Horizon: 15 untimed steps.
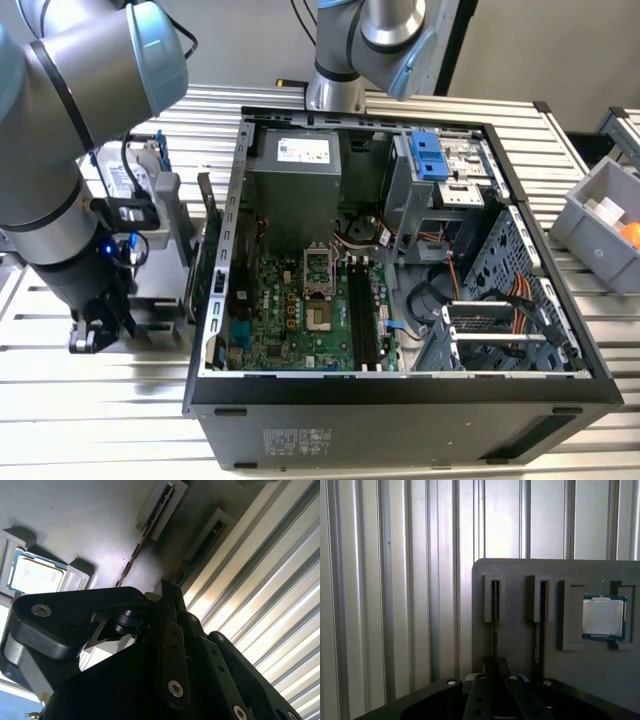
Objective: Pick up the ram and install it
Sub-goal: 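Pick up the ram and move it above insertion slot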
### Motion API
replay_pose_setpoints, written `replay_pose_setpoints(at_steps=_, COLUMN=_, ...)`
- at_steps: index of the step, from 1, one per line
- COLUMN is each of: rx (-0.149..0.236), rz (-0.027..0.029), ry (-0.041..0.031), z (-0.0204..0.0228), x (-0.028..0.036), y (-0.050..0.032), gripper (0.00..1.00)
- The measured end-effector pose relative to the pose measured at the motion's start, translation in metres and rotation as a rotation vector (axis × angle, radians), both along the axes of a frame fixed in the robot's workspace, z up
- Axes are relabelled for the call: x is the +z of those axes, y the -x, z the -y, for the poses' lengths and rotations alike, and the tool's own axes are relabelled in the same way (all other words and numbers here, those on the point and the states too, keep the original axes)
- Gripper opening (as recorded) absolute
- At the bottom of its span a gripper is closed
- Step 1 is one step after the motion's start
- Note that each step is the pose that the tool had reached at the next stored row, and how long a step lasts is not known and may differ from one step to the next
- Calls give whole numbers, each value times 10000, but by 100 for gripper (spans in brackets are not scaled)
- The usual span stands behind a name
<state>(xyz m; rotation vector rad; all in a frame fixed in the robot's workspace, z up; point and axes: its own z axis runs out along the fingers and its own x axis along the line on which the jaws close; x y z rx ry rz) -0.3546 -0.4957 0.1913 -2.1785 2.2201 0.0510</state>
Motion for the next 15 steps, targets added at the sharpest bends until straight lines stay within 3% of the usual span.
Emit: replay_pose_setpoints(at_steps=15, rx=-8, rz=1, ry=0, z=0, x=128, y=0, gripper=0)
